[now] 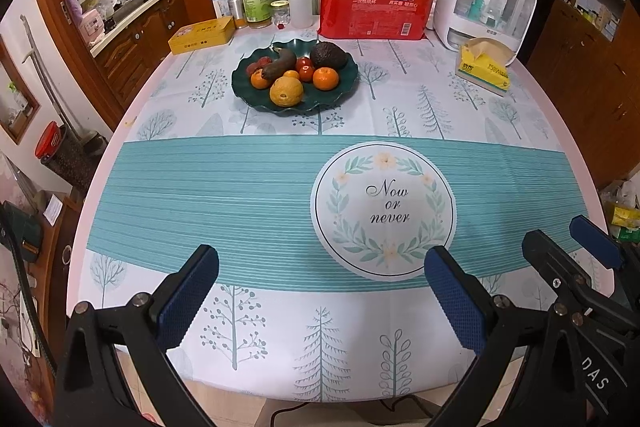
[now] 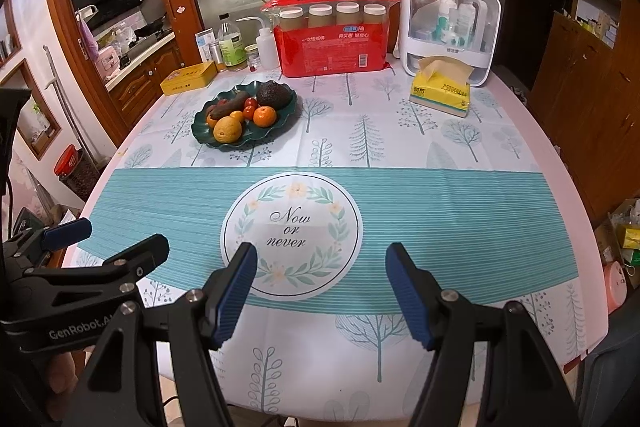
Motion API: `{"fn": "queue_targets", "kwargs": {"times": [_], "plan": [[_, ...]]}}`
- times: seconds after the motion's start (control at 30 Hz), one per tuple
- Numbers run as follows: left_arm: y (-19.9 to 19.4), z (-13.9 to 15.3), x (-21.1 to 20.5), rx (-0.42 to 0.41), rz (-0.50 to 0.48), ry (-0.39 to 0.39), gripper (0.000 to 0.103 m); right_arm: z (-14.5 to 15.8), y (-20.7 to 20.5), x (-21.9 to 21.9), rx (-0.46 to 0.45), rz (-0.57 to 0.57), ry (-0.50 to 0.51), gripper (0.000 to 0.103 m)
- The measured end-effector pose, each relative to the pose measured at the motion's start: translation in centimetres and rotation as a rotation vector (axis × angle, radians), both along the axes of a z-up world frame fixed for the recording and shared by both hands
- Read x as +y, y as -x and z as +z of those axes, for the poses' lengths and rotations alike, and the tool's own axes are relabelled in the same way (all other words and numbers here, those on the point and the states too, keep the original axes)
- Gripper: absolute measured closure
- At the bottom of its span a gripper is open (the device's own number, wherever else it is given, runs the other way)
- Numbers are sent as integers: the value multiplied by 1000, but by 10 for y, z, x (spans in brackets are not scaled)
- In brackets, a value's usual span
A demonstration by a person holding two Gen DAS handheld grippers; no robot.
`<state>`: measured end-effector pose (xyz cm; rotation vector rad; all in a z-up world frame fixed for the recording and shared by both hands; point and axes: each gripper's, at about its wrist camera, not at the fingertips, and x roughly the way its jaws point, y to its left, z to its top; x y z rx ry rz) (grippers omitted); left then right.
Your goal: Organize fruits
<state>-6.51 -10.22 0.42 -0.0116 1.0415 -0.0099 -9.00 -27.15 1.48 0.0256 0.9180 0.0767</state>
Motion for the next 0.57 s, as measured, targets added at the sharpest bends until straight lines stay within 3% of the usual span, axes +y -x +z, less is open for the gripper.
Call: {"fn": "queue_targets", "kwargs": {"times": [0.57], "plan": [[-2, -5, -2, 12, 16, -5, 1, -5, -1, 0, 10, 16, -9, 36]]}}
